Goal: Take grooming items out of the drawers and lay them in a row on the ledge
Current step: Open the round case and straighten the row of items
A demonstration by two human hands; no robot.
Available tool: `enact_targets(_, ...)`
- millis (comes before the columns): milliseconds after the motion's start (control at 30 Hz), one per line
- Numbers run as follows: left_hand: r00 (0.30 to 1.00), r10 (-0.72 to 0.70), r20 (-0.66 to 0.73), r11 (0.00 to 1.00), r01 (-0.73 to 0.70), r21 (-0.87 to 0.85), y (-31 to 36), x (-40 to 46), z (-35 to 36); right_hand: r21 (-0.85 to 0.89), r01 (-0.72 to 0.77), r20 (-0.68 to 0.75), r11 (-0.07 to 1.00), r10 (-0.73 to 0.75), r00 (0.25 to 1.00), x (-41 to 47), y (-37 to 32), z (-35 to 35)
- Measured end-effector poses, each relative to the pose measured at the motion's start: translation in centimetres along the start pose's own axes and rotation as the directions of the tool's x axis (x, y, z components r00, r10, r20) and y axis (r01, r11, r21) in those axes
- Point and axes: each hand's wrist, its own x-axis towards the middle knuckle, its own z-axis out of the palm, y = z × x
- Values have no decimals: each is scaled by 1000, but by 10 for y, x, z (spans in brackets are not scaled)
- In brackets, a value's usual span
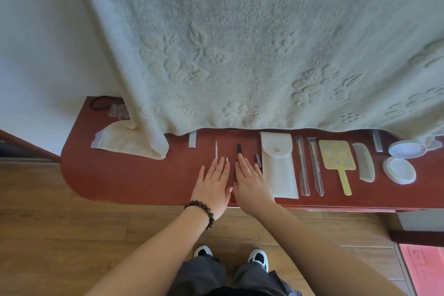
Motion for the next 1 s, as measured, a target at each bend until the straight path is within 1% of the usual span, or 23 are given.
enact_targets(67,1000,4,9,1000,-4,10,0,1,1,16,8,-8,1000,-8,1000,-1,1,0)
enact_targets(133,1000,8,14,1000,-8,9,-1,1,2,44,11,-49,999,-9,999,-3,3,-1)
enact_targets(233,1000,18,17,1000,-18,5,-1,2,0,67,-49,-111,997,56,992,-7,10,-3)
enact_targets(300,1000,26,15,1000,-26,10,0,3,0,62,-117,-86,991,122,989,-9,15,-4)
enact_targets(367,999,32,17,999,-32,13,1,3,-1,58,-152,-47,987,155,987,-11,18,-4)
enact_targets(567,999,42,27,999,-42,12,3,5,-2,123,-173,-19,977,177,984,-9,10,-1)
enact_targets(733,999,46,26,999,-46,11,3,6,-1,125,-205,-25,971,210,977,-11,7,3)
enact_targets(833,999,45,21,999,-46,8,3,6,0,108,-175,-75,979,184,980,-12,8,2)
enact_targets(900,999,44,17,999,-44,12,3,6,0,84,-116,-123,990,126,984,-13,8,0)
enact_targets(1000,999,39,10,999,-39,10,3,5,0,66,-47,-100,997,53,994,-13,7,1)
